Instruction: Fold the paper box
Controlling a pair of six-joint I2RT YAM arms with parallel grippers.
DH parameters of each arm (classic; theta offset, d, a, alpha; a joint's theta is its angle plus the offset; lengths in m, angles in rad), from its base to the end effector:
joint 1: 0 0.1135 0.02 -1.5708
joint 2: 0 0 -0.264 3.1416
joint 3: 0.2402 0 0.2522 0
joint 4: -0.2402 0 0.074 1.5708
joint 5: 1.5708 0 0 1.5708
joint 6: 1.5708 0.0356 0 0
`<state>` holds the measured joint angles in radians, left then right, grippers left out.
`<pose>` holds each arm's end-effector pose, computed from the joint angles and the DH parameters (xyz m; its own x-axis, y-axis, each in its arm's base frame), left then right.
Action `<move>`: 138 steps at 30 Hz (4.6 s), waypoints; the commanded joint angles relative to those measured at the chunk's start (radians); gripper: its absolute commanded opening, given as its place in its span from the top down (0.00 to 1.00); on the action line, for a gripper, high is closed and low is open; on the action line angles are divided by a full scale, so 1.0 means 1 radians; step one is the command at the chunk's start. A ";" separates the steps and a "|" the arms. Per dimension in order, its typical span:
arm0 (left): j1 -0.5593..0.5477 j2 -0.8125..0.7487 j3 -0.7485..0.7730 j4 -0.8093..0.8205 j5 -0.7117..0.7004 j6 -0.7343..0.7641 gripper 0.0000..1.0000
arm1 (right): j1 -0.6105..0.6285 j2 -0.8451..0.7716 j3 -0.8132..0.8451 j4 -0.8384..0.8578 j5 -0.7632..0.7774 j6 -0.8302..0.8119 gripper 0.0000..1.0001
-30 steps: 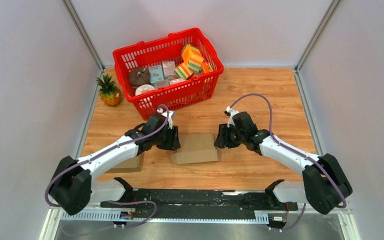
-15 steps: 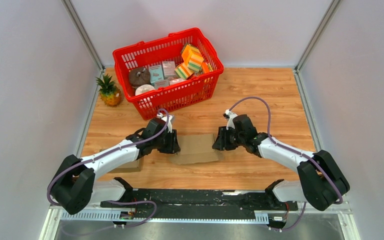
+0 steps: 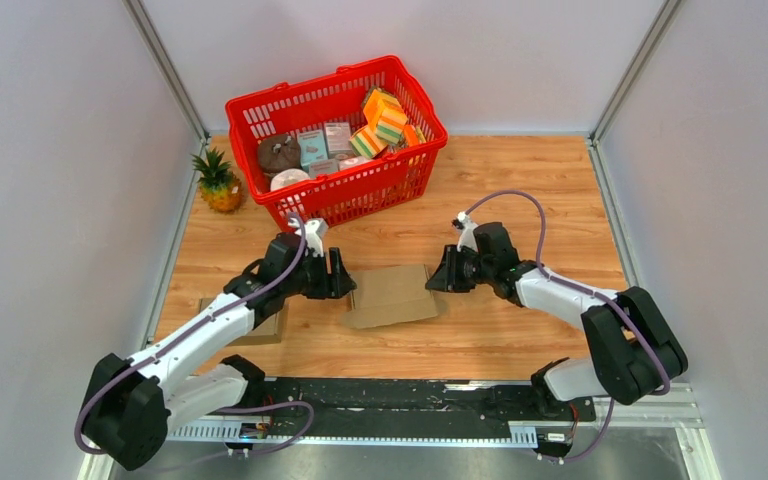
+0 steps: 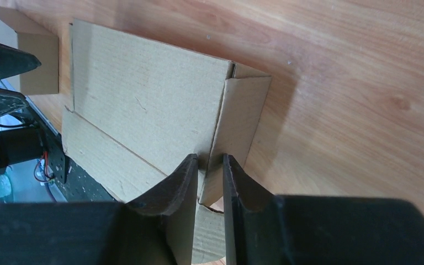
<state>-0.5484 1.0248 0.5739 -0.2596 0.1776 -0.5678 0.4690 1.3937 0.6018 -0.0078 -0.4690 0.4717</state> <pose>0.1778 -0.1160 0.2153 -0.8066 -0.1275 -0.5771 0.2297 0.8321 -0.5048 0.2264 0.1328 0.1653 -0.8807 0.0081 -0.4735 -0.3188 0.7293 0.6054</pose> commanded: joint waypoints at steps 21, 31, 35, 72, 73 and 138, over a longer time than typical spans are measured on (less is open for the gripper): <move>0.100 0.167 -0.249 0.760 0.338 -0.432 0.26 | -0.147 0.037 -0.123 0.126 -0.086 0.045 0.82; 0.085 0.225 -0.247 0.826 0.335 -0.535 0.39 | -0.147 0.031 -0.083 0.098 -0.099 0.056 0.70; 0.085 0.183 -0.278 0.790 0.292 -0.578 0.43 | -0.144 -0.114 -0.028 -0.091 -0.031 0.018 0.32; 0.119 -0.244 -0.393 0.478 0.410 -1.078 0.27 | 0.997 0.007 0.066 0.285 1.422 -0.961 0.23; 0.119 -0.256 -0.393 0.470 0.413 -1.077 0.27 | 0.996 0.001 0.059 0.293 1.423 -0.964 0.25; -0.123 -0.108 -0.014 0.243 0.192 0.318 0.42 | 0.663 -0.012 0.375 -0.623 0.529 -0.559 0.18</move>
<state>-0.6605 0.8711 0.5091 -0.0921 0.3172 -0.3187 1.1355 1.3991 0.9794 -0.6720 0.0608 -0.0963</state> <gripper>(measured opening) 0.588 0.845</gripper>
